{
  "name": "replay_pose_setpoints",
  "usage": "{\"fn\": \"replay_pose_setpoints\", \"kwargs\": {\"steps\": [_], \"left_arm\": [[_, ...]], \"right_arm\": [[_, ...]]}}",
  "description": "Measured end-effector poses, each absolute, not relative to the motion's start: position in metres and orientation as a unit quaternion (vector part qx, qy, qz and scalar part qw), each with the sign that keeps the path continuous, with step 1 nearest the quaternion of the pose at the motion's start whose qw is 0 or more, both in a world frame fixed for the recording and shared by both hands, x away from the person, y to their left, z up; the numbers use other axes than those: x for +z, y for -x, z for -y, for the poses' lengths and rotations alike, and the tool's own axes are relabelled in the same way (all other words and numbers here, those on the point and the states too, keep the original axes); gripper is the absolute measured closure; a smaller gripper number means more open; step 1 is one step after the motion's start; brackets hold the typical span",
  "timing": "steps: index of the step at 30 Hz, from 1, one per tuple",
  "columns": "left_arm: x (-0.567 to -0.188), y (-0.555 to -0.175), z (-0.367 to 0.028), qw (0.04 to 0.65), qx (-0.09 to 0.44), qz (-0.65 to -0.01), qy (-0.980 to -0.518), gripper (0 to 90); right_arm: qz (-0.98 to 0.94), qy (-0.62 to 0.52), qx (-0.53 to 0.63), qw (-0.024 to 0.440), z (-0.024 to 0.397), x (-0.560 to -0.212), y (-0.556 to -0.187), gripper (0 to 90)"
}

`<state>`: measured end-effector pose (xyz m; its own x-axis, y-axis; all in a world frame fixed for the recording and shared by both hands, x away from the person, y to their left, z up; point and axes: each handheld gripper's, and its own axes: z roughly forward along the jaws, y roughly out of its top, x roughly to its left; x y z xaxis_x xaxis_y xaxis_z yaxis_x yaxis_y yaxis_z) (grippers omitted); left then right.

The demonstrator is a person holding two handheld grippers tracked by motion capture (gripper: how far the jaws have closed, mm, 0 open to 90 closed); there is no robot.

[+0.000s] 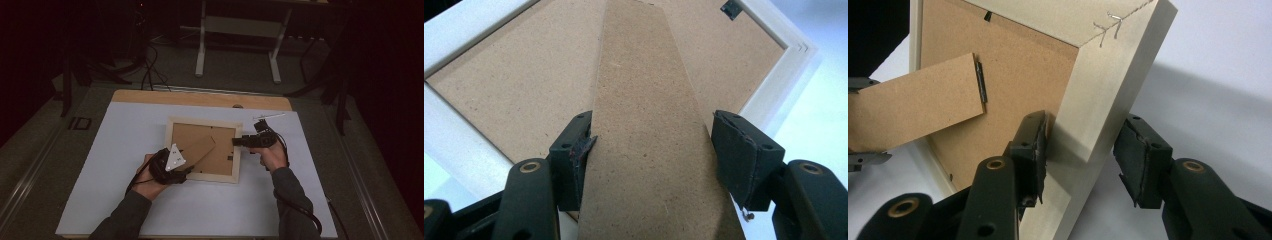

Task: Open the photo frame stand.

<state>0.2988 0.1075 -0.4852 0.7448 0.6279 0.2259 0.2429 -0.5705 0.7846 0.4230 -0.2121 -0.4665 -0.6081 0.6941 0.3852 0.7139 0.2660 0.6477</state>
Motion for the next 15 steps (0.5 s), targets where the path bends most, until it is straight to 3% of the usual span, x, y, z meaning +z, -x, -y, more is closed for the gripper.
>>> {"fn": "replay_pose_setpoints", "kwargs": {"steps": [15], "left_arm": [[-0.4814,-0.3044,-0.1141,0.419,0.216,-0.263,-0.842,32.2]], "right_arm": [[0.789,0.449,-0.419,0.005,0.2109,-0.467,-0.4208,56.6]]}}
